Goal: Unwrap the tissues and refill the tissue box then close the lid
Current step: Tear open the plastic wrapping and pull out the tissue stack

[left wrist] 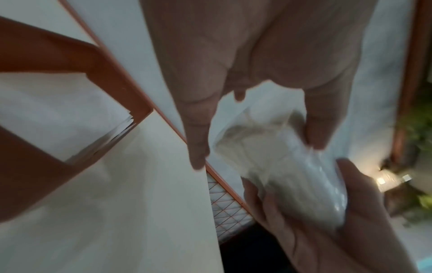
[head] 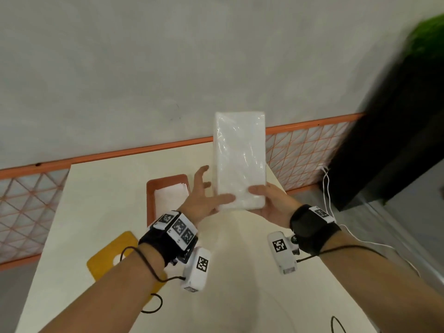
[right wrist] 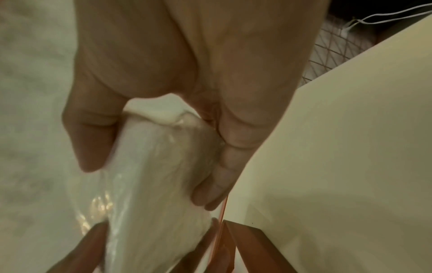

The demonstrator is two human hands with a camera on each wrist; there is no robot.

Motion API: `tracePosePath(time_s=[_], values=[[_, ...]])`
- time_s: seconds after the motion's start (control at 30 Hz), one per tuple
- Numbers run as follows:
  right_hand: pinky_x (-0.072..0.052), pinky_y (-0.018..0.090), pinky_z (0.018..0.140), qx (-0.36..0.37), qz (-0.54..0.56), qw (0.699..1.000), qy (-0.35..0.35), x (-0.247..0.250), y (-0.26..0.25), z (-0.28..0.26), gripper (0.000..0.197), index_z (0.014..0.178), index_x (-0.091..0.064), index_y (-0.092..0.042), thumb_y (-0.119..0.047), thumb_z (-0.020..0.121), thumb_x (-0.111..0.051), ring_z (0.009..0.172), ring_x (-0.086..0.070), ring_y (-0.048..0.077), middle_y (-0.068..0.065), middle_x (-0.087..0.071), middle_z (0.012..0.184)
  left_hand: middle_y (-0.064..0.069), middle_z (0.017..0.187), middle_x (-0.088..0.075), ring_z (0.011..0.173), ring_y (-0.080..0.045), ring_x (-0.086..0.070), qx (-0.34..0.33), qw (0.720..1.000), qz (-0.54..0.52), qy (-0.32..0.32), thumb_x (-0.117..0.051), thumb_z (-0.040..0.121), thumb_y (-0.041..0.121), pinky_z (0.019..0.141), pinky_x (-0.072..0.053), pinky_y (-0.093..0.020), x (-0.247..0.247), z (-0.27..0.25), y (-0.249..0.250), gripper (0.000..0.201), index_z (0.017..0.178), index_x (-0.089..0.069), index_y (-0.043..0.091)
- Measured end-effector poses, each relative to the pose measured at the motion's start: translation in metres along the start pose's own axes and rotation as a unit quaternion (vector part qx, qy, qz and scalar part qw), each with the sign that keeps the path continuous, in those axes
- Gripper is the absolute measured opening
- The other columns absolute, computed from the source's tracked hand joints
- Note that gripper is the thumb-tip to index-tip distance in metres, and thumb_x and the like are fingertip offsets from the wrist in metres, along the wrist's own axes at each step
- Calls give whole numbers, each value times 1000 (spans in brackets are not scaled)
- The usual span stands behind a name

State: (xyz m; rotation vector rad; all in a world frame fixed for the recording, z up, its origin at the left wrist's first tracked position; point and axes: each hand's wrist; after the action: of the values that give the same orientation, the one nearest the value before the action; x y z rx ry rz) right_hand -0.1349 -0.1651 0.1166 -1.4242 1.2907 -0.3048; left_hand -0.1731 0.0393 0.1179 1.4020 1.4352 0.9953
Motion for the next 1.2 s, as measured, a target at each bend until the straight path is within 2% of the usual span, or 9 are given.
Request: tracePosePath(time_s=[0.13, 0.27, 0.4, 0.53, 0.63, 0.8, 0.9, 1.07, 1.2], values=[[-60, 37, 85, -60, 73, 994, 59, 5, 3, -3, 50, 124, -57, -8, -21, 78, -72, 103, -70, 28, 13, -71, 116, 12, 156, -19, 140, -15, -34, -149, 984, 96, -20, -83, 70, 39, 106, -44, -41, -9, -12, -15, 97, 134, -15, 67], [-61, 37, 81, -104, 60, 989, 84, 11, 3, -4, 55, 126, -56, -8, -30, 78, -72, 100, -69, 32, 17, -69, 115, 17, 160, 13, 146, -5, -8, -185, 941, 279, -45, -77, 74, 47, 114, -33, -36, -17, -12, -25, 93, 137, -13, 68], [-55, 43, 85, -188, -33, 979, 72, 20, 2, -2, 79, 131, -56, -5, -58, 75, -70, 94, -67, 41, 22, -67, 111, 2, 162, -10, 146, -13, -21, -174, 935, 310, 9, -66, 85, 44, 113, -32, -31, -23, 1, -27, 60, 138, -38, 52], [-50, 46, 88, -248, -125, 960, 22, 40, -6, 4, 101, 127, -62, -14, -91, 67, -38, 107, -65, 46, 20, -66, 125, 10, 141, -49, 131, -9, -45, -116, 959, 257, 26, -68, 86, 40, 102, -39, -22, -26, 9, -23, 49, 132, -51, 41], [-47, 43, 83, -257, -178, 950, -26, 48, -22, 5, 102, 130, -59, -8, -88, 70, -38, 107, -64, 40, 16, -66, 128, 6, 117, -63, 96, -8, -65, -29, 986, 156, 44, -70, 83, 43, 77, -60, -29, -22, 15, -11, 46, 126, -55, 37], [-46, 37, 83, -233, -415, 877, -62, 39, -38, 12, 70, 111, -64, -9, -62, 65, -70, 98, -67, 23, 1, -76, 111, -4, 108, -67, 57, -8, -70, 69, 994, 81, 35, -74, 81, 40, 53, -59, -27, -21, 28, 5, 53, 127, -56, 19], [-45, 35, 82, -205, -522, 827, -40, 37, -32, 21, 65, 102, -68, -12, -68, 70, -68, 83, -70, 14, -3, -79, 94, -10, 121, -61, 62, -23, -72, 131, 990, 47, 31, -75, 81, 36, 60, -63, -41, -25, 34, 9, 60, 132, -51, 16], [-36, 33, 68, -203, -537, 819, 10, 39, -24, 31, 60, 74, -63, -17, -77, 70, -59, 68, -68, 17, 3, -79, 80, 3, 108, -59, 83, -32, -71, 158, 974, 153, 49, -68, 79, 55, 64, -63, -40, -27, 30, 13, 37, 109, -60, 34], [-49, 32, 72, -172, -566, 806, 29, 40, -25, 33, 68, 81, -62, -15, -82, 71, -52, 68, -68, 20, 2, -77, 76, 6, 114, -62, 109, -21, -60, 58, 924, 375, 48, -53, 82, 57, 95, -47, -33, -21, 45, 6, 37, 106, -60, 29]])
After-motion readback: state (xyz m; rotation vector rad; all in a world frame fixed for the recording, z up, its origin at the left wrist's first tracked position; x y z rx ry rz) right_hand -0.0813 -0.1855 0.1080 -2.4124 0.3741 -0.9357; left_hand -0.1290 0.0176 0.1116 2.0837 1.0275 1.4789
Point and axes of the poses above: each hand's wrist, its own z-axis towards the middle knuckle, its own x-axis out of the back of the hand, y = z × x
